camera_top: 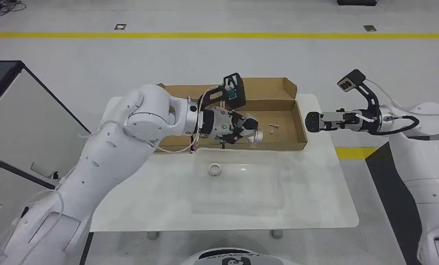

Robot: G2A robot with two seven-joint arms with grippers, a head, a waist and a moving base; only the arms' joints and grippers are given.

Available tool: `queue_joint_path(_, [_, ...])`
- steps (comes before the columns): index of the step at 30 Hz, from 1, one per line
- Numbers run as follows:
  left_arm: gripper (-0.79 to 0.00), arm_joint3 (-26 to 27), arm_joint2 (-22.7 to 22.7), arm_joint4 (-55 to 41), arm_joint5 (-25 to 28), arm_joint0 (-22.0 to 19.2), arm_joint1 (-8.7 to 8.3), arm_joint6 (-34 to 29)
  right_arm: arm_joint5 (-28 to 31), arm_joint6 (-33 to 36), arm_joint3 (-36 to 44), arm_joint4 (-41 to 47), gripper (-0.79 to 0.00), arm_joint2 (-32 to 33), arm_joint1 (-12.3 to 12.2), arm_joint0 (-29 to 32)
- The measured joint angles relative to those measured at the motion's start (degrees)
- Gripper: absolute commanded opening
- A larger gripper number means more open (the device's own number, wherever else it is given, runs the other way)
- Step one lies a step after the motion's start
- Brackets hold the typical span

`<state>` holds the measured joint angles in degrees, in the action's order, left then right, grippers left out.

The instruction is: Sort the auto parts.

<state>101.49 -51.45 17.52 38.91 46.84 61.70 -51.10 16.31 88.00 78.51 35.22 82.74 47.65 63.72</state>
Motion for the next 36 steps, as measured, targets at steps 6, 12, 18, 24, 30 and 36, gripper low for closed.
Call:
queue_joint_path(6, [-0.785,0.8,-4.6,-7.8,8.6,3.5,-1.02,5.1,0.0,0.0,0.0,0.0,0.000,0.0,0.0,0.0])
queue_joint_path(12, [-0.785,1.9,-6.6,-12.6,16.2,3.6,-1.46,7.9,0.0,0.0,0.0,0.0,0.000,0.0,0.0,0.0])
queue_joint_path(18, [-0.785,5.4,-7.1,-16.0,19.2,3.6,-1.53,11.6,0.0,0.0,0.0,0.0,0.000,0.0,0.0,0.0])
queue_joint_path(24, [-0.785,6.4,-7.2,-16.7,19.1,3.4,-1.63,11.6,0.0,0.0,0.0,0.0,0.000,0.0,0.0,0.0])
queue_joint_path(30, [-0.785,6.4,-7.2,-16.6,19.0,3.5,-1.62,11.7,0.0,0.0,0.0,0.0,0.000,0.0,0.0,0.0])
queue_joint_path(36, [-0.785,7.1,-8.4,-17.4,19.0,6.6,-1.32,18.9,0.0,0.0,0.0,0.0,0.000,0.0,0.0,0.0])
